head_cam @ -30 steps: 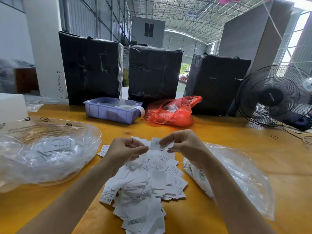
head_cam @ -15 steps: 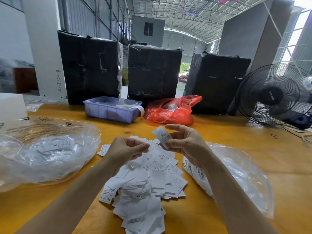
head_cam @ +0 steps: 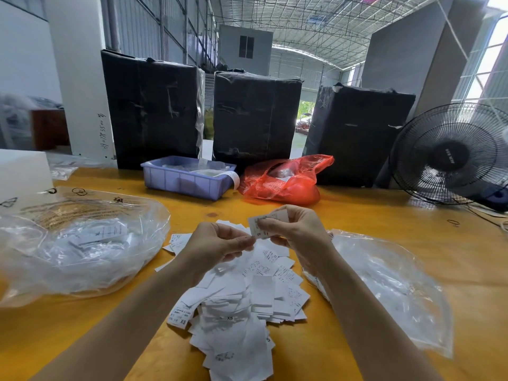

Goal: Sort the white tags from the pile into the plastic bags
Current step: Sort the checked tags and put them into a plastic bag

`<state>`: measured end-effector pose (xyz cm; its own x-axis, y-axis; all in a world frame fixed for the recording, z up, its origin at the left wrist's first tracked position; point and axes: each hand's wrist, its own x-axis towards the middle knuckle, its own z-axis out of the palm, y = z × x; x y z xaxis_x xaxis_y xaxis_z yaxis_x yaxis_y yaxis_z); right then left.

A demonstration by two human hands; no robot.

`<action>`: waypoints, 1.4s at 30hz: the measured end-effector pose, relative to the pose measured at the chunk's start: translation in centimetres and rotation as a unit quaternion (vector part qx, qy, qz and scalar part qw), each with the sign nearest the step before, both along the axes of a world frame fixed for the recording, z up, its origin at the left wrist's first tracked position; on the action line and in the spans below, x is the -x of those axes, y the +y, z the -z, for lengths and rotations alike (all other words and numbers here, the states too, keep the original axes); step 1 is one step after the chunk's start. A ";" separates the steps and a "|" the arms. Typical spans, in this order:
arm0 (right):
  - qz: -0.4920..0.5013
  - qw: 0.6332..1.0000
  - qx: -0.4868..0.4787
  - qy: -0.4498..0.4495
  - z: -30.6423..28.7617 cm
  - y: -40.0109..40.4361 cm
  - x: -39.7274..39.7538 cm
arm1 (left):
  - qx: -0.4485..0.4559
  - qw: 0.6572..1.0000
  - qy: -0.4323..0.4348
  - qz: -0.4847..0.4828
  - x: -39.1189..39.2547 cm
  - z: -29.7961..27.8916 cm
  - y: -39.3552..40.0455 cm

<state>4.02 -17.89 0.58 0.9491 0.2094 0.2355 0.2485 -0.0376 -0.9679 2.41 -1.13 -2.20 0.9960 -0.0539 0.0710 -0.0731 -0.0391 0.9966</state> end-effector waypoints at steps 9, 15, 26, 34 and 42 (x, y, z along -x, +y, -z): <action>0.034 0.999 0.001 -0.042 0.1 0.1 -0.1 | 0.010 1.000 0.010 0.009 0.3 -0.3 -0.1; 0.023 0.998 0.033 -0.056 0.1 0.2 0.2 | 0.018 1.000 0.016 0.005 0.2 -0.4 0.0; 0.022 0.997 0.040 -0.060 0.0 0.0 0.2 | 0.040 0.998 0.042 -0.001 0.3 -0.5 0.0; 0.010 0.997 0.014 -0.074 0.0 0.1 0.2 | 0.038 0.998 0.051 0.004 0.5 -0.6 0.0; 0.026 0.992 0.047 -0.115 0.1 0.4 0.3 | 0.044 0.997 0.058 0.017 0.4 -0.6 0.0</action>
<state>3.74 -17.51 0.45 0.8828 0.1920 0.4288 0.4574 -0.1429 -0.8777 1.98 -1.09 -1.65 0.9955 -0.0865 -0.0386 0.0430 0.0500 0.9978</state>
